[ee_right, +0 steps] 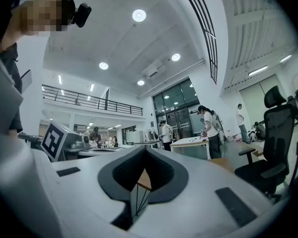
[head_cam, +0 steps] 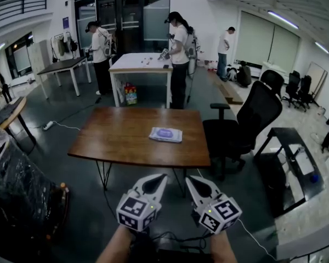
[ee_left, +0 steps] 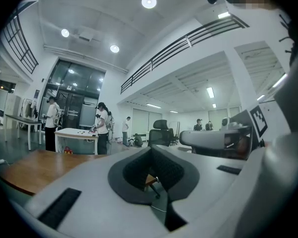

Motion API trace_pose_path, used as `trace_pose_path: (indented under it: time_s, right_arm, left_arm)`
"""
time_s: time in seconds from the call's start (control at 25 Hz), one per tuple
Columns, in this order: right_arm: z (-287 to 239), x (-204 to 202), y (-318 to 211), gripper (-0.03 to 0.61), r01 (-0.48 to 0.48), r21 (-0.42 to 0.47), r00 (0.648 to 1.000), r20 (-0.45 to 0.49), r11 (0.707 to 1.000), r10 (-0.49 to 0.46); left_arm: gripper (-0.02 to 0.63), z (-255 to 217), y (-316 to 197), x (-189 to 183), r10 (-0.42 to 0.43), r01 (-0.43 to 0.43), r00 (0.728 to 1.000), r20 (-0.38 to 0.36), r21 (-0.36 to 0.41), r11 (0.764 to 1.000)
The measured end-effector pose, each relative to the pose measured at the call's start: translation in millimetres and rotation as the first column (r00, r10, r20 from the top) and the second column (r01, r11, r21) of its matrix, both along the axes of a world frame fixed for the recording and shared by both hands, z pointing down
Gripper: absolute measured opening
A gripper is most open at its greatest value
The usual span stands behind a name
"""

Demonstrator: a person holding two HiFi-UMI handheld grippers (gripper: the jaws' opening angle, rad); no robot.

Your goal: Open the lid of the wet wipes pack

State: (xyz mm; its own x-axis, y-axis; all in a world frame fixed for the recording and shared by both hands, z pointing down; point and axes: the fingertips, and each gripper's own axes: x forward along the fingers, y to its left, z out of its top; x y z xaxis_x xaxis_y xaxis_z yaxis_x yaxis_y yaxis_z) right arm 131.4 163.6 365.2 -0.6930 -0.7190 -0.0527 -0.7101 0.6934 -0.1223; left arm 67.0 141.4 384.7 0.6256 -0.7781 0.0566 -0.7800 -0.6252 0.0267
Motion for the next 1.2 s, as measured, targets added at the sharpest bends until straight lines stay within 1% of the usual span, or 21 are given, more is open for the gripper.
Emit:
trace_pose_path:
  time_s: [0.16, 0.36, 0.68, 0.84, 1.04, 1.2]
  right_arm:
    - [3.5, -6.5, -13.0, 0.011, -0.005, -0.011, 1.000, -0.005, 1.000, 0.005]
    - [11.2, -22.4, -37.9, 0.011, -0.014, -0.026, 1.000, -0.028, 1.000, 0.013]
    - [15.0, -56.5, -108.3, 0.011, -0.054, -0.050, 0.997, -0.053, 0.997, 0.051]
    - [16.3, -70.8, -139.7, 0.011, -0.095, -0.059, 0.994, -0.057, 0.994, 0.091]
    - [22.3, -85.1, -176.1, 0.011, -0.159, -0.082, 0.986, -0.066, 0.984, 0.154]
    - [32.2, -88.2, -204.2, 0.011, -0.207, -0.118, 0.977, -0.080, 0.971, 0.199]
  left_arm:
    - [0.006, 0.6, -12.1, -5.6, 0.009, -0.010, 1.000, -0.009, -0.012, 1.000]
    - [0.006, 9.8, -40.9, -21.3, 0.011, -0.011, 1.000, -0.002, -0.019, 1.000]
    - [0.006, 7.6, -118.4, -55.2, 0.050, -0.050, 0.999, -0.007, -0.024, 0.998]
    - [0.006, 8.8, -155.7, -70.8, 0.082, -0.081, 0.997, 0.006, -0.032, 0.996]
    - [0.006, 23.9, -194.8, -88.5, 0.121, -0.118, 0.992, 0.031, -0.072, 0.990]
    - [0.006, 38.0, -222.5, -95.2, 0.141, -0.137, 0.989, 0.041, -0.098, 0.986]
